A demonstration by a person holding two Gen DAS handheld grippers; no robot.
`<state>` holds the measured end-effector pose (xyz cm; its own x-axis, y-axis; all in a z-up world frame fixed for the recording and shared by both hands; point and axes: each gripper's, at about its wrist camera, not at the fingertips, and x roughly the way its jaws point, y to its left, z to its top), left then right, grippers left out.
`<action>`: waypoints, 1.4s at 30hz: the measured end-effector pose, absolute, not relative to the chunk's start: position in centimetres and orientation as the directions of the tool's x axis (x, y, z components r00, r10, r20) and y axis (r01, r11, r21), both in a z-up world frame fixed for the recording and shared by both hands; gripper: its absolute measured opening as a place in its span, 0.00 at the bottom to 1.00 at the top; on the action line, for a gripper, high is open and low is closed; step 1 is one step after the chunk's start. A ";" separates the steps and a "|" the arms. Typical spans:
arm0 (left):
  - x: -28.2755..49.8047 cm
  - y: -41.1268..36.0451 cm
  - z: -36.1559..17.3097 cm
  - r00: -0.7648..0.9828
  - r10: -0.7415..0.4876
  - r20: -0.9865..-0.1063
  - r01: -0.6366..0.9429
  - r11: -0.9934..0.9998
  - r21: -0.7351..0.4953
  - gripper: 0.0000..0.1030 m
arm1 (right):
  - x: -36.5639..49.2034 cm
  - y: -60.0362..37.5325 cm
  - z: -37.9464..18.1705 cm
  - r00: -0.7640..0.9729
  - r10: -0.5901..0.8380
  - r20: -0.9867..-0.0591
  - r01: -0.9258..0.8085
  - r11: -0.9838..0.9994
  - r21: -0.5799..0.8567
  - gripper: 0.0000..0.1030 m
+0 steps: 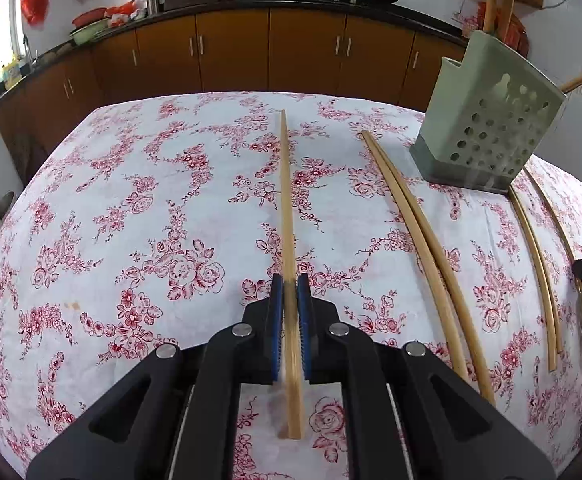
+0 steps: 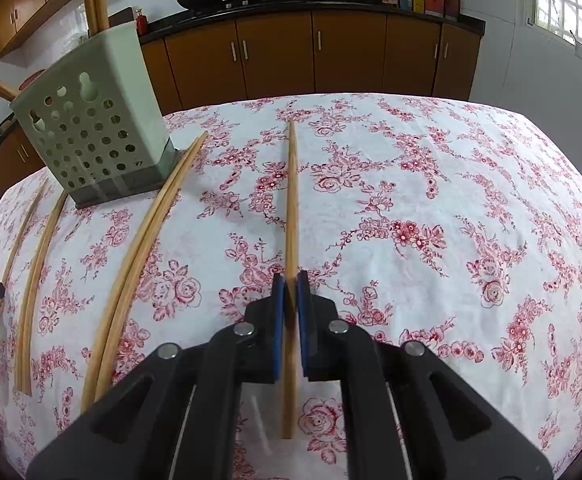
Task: Organize utensils
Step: 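Close the left tool on a chopstick while the right tool grasps another chopstick, then lift the left tool's chopstick into the green holder while the right tool inserts its chopstick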
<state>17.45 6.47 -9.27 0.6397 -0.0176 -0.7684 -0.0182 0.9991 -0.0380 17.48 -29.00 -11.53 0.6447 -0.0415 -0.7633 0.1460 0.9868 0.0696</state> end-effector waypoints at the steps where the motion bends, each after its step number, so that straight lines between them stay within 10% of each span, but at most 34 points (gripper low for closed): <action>1: 17.4 6.6 -9.3 0.640 -0.021 -0.768 -0.018 0.999 -0.042 0.08 | 17.5 -29.0 -11.5 0.644 -0.043 -0.763 0.146 0.987 0.068 0.08; 33: 14.9 6.1 -9.2 0.634 -0.009 -0.773 -0.023 0.999 -0.030 0.07 | 15.5 -29.0 -11.3 0.645 -0.003 -0.764 0.121 0.988 0.098 0.08; 42: 13.0 7.5 -3.3 0.727 -0.050 -0.685 -0.026 0.995 -0.100 0.07 | 12.9 -29.9 -4.4 0.786 -0.017 -0.618 0.116 0.986 0.120 0.08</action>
